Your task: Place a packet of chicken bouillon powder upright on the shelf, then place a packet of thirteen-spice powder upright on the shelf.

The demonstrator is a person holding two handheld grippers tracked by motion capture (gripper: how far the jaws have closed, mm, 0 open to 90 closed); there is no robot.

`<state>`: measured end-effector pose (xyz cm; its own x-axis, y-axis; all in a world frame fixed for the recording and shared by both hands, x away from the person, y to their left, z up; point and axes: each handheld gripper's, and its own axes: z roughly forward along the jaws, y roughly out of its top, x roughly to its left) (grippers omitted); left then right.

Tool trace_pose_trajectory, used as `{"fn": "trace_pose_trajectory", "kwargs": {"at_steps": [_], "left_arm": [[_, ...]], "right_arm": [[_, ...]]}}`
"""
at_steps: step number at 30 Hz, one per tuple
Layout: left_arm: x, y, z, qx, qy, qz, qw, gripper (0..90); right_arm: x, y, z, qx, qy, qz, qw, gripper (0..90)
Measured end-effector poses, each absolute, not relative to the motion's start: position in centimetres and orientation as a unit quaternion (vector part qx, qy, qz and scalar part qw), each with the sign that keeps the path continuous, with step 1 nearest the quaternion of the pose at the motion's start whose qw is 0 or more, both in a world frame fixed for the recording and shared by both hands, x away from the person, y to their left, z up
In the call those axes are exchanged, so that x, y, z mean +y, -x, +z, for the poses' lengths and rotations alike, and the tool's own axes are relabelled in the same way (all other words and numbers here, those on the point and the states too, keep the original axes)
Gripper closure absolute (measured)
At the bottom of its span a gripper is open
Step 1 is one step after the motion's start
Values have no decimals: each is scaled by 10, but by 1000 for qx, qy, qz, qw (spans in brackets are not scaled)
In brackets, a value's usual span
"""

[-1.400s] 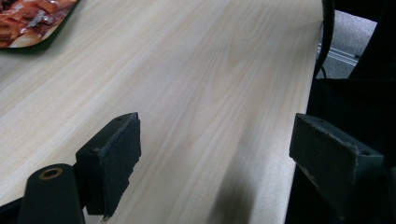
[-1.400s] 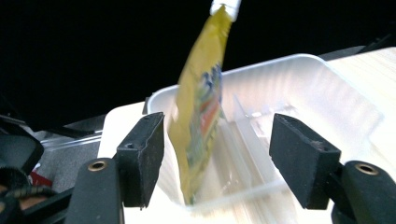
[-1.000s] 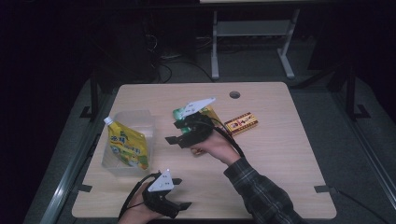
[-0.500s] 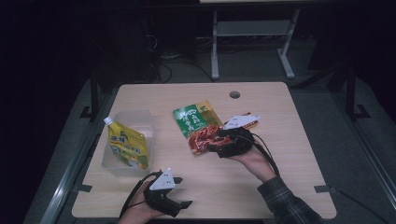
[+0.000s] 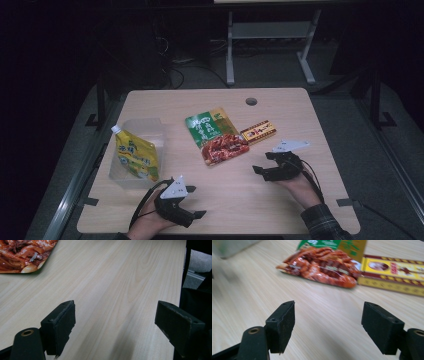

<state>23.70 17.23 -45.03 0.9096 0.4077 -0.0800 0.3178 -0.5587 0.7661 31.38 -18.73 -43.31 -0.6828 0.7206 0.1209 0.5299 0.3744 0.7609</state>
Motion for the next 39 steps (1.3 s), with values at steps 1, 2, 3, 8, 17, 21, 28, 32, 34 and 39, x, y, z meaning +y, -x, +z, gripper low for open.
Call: {"fn": "trace_pose_trajectory", "kwargs": {"at_steps": [1,2,3,8,17,21,28,32,34,39], "left_arm": [[172,-238,-450,208,-881,52,422,163],[171,-239,-450,210,-880,51,423,163],[171,-240,-449,210,-879,52,424,163],[167,-251,-442,209,-877,60,428,163],[163,-266,-440,214,-874,65,432,163],[165,-265,-443,217,-874,64,430,163],[170,-264,-444,221,-872,66,432,163],[172,-263,-445,222,-874,62,429,163],[173,-263,-446,222,-875,62,426,163],[174,-259,-446,222,-873,59,429,164]], "right_arm": [[-190,-312,-434,818,-385,411,118,264],[-194,-312,-434,817,-385,412,123,264],[-196,-310,-434,816,-391,409,121,262],[-212,-306,-440,810,-401,407,131,259],[-224,-319,-445,802,-429,393,137,315],[-225,-339,-441,789,-441,401,150,486],[-214,-381,-433,783,-451,397,163,730],[-202,-404,-432,782,-456,395,158,812],[-196,-416,-432,780,-460,396,153,826],[-180,-439,-431,778,-462,391,167,897]]}}
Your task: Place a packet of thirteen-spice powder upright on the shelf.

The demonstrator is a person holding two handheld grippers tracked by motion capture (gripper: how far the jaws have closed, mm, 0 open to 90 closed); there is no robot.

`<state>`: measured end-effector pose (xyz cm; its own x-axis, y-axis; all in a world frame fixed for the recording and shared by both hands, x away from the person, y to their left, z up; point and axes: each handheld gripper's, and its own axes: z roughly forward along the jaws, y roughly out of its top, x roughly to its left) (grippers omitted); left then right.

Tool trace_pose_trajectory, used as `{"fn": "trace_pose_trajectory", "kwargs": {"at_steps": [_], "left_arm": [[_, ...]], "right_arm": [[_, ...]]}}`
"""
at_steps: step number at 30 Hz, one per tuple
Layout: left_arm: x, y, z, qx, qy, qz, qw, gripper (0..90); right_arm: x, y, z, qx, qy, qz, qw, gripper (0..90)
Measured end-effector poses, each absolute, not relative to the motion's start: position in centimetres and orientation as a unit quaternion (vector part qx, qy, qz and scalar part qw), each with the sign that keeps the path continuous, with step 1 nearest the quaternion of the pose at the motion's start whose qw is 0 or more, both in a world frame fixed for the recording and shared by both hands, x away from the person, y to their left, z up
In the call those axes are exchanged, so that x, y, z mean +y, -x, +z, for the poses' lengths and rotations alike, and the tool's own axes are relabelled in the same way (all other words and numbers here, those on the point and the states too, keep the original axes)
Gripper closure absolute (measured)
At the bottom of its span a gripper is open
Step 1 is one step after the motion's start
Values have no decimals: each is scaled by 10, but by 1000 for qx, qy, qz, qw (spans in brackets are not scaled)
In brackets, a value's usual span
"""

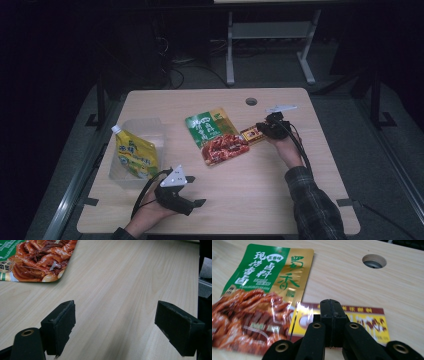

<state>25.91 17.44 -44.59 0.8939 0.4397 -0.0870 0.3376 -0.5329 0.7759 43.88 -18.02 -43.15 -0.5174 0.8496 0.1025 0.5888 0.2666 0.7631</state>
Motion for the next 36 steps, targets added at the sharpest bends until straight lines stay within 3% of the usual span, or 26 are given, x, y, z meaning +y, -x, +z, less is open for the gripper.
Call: {"fn": "trace_pose_trajectory", "kwargs": {"at_steps": [9,17,36], "left_arm": [[174,-255,-448,220,-876,56,427,165],[178,-256,-447,223,-875,55,427,166],[178,-256,-448,223,-876,51,424,167]], "right_arm": [[-158,-475,-440,779,-478,365,176,899],[-156,-484,-455,787,-483,343,176,899],[-177,-440,-460,795,-470,346,166,899]]}}
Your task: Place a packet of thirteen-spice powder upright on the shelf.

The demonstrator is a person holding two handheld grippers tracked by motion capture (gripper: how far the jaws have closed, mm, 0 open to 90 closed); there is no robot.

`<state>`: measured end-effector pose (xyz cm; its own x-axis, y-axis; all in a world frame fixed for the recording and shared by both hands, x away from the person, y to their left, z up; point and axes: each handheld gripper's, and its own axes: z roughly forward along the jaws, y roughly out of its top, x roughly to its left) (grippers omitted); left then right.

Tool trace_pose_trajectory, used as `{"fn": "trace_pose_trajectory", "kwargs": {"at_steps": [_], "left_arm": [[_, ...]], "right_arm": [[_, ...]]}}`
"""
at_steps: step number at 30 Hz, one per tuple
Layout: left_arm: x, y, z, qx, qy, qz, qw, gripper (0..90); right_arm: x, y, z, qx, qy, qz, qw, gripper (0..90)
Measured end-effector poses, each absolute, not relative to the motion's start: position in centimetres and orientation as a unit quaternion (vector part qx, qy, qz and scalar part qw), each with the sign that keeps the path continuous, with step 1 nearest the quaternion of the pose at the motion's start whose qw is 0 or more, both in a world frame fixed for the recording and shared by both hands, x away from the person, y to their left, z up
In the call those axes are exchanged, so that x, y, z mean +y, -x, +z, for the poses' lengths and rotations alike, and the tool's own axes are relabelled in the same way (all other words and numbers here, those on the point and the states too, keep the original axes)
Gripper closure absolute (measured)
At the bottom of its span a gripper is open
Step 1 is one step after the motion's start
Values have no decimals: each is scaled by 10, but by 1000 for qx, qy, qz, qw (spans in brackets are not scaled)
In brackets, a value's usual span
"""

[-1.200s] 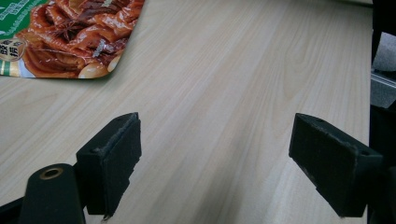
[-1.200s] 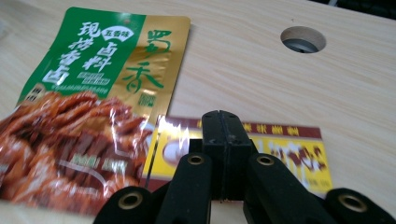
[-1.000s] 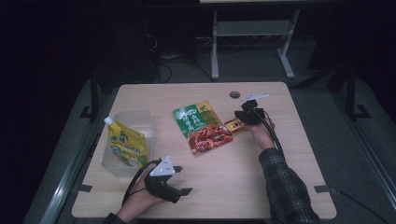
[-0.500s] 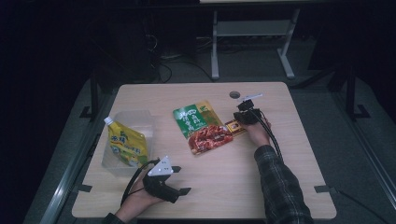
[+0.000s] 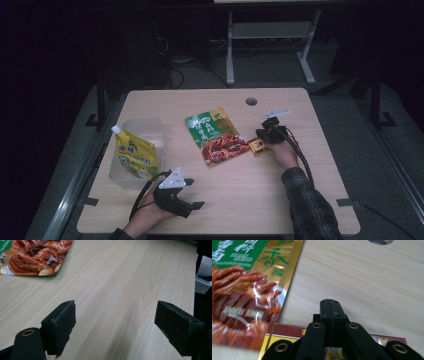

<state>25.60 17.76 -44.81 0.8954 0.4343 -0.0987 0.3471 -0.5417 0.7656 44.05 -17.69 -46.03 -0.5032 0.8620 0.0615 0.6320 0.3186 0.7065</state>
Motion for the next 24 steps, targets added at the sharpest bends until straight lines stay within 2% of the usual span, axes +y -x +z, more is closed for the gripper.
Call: {"fn": "trace_pose_trajectory", "kwargs": {"at_steps": [9,14,24], "left_arm": [[175,-254,-449,219,-879,48,422,167],[175,-254,-448,218,-879,49,421,167],[174,-252,-449,217,-878,48,425,167]], "right_arm": [[-184,-407,-459,815,-449,332,156,899],[-188,-393,-452,821,-433,331,173,899],[-250,-383,-432,786,-476,337,207,899]]}}
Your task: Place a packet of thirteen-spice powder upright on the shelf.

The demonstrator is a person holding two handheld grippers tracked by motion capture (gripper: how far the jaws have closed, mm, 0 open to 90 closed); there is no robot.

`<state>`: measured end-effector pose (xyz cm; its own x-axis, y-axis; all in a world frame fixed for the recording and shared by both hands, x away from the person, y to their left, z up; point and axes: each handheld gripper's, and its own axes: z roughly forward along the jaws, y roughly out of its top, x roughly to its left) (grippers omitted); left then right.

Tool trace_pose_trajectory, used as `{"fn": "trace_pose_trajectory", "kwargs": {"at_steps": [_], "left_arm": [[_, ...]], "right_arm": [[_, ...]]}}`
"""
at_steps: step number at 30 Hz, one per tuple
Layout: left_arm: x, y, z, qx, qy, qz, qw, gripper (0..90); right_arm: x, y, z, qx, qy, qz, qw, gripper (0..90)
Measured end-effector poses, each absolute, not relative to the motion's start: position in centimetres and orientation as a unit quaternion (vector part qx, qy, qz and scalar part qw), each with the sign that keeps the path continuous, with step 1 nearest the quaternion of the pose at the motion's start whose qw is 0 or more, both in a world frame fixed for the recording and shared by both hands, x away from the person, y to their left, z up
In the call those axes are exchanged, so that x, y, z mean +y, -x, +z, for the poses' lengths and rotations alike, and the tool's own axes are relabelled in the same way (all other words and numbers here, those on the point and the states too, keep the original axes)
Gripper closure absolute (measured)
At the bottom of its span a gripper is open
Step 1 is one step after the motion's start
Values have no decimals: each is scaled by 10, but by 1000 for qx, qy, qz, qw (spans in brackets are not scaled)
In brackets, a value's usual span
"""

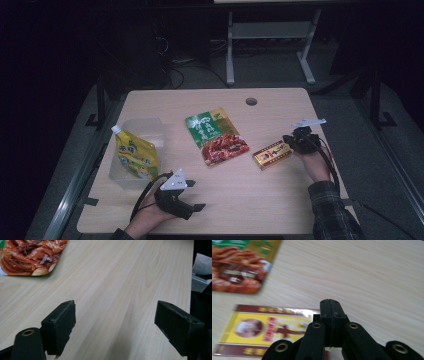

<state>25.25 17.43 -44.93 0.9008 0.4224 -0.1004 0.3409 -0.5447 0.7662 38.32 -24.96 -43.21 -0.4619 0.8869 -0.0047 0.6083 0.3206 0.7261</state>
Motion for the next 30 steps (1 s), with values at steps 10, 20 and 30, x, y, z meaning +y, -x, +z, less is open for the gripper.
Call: {"fn": "trace_pose_trajectory", "kwargs": {"at_steps": [10,20,30], "left_arm": [[177,-253,-449,219,-878,47,422,167],[175,-253,-451,218,-879,46,421,167],[176,-253,-451,218,-879,47,421,167]], "right_arm": [[-265,-390,-454,795,-488,310,186,899],[-260,-390,-456,808,-473,311,165,899],[-230,-384,-457,839,-425,308,148,899]]}}
